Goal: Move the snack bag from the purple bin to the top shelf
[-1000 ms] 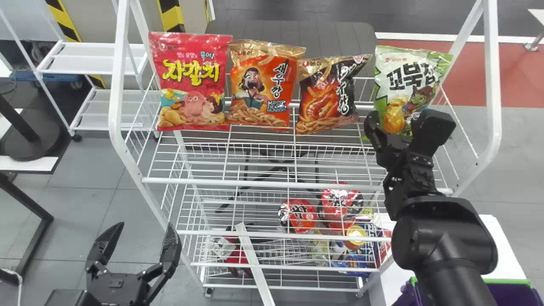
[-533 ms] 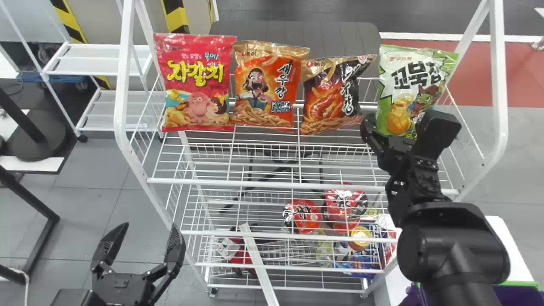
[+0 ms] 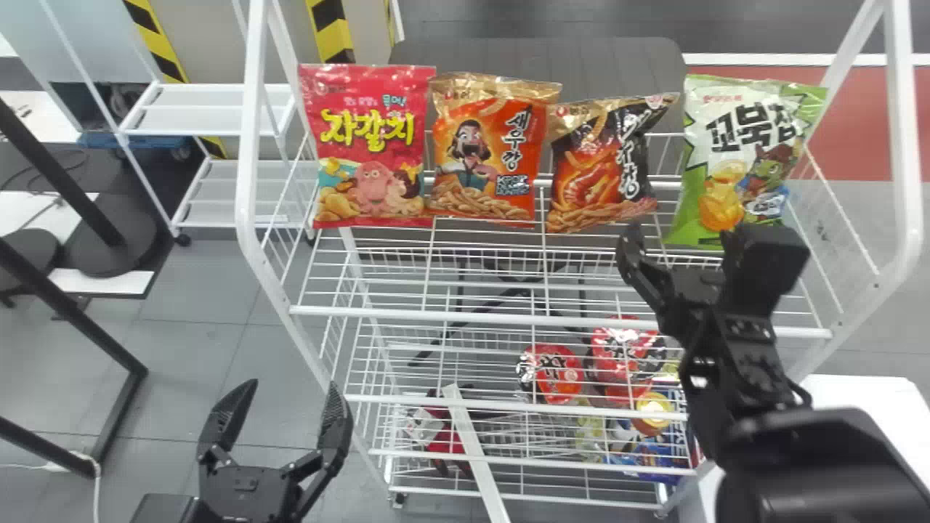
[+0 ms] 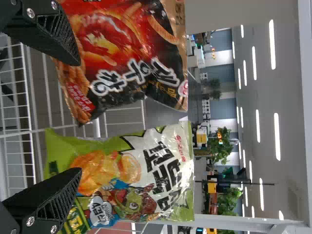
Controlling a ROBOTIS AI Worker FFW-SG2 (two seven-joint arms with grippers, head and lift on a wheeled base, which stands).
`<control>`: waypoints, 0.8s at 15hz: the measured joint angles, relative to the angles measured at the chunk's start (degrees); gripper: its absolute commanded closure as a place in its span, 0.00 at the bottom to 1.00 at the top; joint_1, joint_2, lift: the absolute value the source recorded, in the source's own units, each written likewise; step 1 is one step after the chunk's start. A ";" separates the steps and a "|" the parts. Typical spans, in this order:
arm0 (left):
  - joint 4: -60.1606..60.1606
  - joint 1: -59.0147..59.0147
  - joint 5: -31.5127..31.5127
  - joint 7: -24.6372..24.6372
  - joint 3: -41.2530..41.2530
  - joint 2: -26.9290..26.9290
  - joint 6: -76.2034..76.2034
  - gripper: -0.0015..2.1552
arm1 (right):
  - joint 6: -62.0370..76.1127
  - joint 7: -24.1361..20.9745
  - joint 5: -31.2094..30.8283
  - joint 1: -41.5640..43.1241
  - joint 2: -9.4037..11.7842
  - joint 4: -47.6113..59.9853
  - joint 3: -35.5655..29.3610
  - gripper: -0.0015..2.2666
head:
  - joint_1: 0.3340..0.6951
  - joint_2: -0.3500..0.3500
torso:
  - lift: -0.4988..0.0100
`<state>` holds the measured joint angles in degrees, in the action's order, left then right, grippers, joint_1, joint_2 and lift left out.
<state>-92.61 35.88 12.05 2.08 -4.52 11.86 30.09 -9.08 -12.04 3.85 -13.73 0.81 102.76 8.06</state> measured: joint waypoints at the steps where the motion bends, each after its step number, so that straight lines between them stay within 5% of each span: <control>1: -0.42 0.37 -0.08 0.02 0.17 0.00 0.00 0.04 | 0.17 0.16 -0.31 -2.62 1.00 1.86 0.30 0.02 | 1.00 0.63 | 0.98; 6: -2.46 2.23 -0.57 0.14 0.83 -0.12 0.00 0.04 | 2.92 10.26 -0.45 -16.15 4.84 10.45 -3.54 0.02 | 1.00 0.64 | 0.98; 12: -4.53 3.92 -2.03 0.71 0.67 -0.68 -0.08 0.04 | 15.72 25.05 2.29 -26.36 2.49 12.02 -14.24 0.04 | 1.00 0.54 | 0.98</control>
<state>-97.15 39.80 10.02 2.79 -3.85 11.19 30.02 6.64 13.01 6.14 -40.09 3.29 114.78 -6.18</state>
